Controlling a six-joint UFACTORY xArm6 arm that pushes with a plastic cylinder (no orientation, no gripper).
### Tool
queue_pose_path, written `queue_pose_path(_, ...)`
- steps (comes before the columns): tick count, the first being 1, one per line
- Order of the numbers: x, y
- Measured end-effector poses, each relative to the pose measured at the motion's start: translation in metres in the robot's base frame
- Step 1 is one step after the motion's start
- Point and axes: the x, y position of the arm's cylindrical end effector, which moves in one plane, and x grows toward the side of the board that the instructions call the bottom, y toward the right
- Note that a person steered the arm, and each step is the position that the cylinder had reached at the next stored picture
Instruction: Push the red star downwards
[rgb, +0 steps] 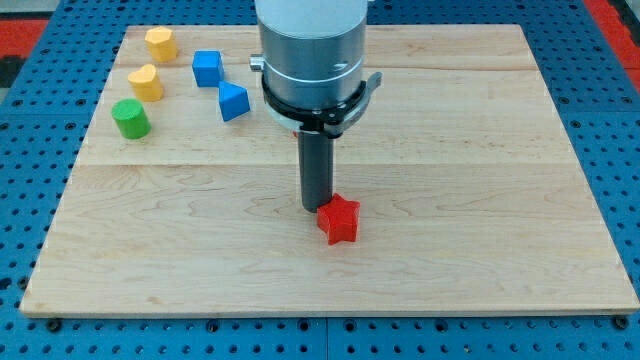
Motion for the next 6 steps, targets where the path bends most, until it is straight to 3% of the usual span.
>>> queue_pose_path(1, -0.032, 0.017)
queue_pose_path(2, 0.006, 0.046)
queue_pose_path(3, 0.027, 0.037)
queue_pose_path(6, 0.033, 0.023)
